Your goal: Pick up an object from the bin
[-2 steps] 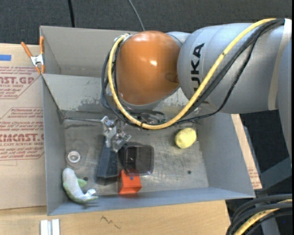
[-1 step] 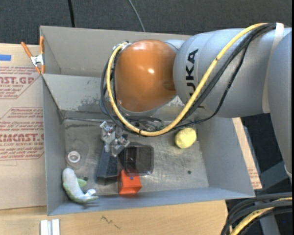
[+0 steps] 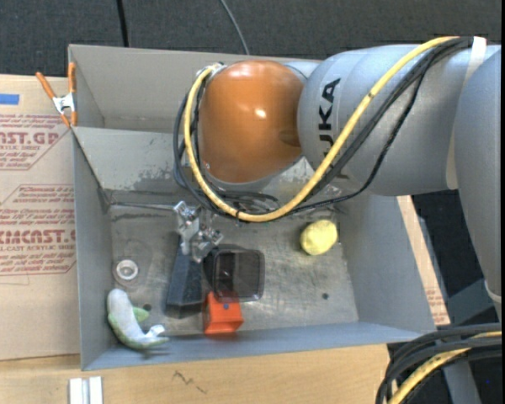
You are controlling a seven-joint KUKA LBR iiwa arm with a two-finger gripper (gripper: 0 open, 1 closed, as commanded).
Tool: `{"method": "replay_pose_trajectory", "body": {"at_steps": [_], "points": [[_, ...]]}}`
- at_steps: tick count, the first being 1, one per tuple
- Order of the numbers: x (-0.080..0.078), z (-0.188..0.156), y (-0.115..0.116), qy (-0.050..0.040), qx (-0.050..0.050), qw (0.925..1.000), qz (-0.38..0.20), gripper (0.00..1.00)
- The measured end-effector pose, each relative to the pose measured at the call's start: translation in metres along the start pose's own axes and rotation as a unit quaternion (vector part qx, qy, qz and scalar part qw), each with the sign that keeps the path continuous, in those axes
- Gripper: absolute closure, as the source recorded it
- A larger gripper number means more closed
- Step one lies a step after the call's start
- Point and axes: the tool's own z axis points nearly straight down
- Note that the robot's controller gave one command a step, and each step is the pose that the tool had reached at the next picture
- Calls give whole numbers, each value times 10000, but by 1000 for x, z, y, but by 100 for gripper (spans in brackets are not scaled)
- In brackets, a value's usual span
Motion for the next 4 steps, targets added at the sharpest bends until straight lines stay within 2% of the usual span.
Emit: {"method": "replay_pose_trajectory", "body": {"at_steps": [1,2,3,4], "points": [[18,13,-10,-21,11,10000,-31,100],[36,21,-25,-5,3,9999,150,100],[-21,24,-11,-11,6,10000,95,100],[-21,24,-11,-11,6,10000,97,100]]}}
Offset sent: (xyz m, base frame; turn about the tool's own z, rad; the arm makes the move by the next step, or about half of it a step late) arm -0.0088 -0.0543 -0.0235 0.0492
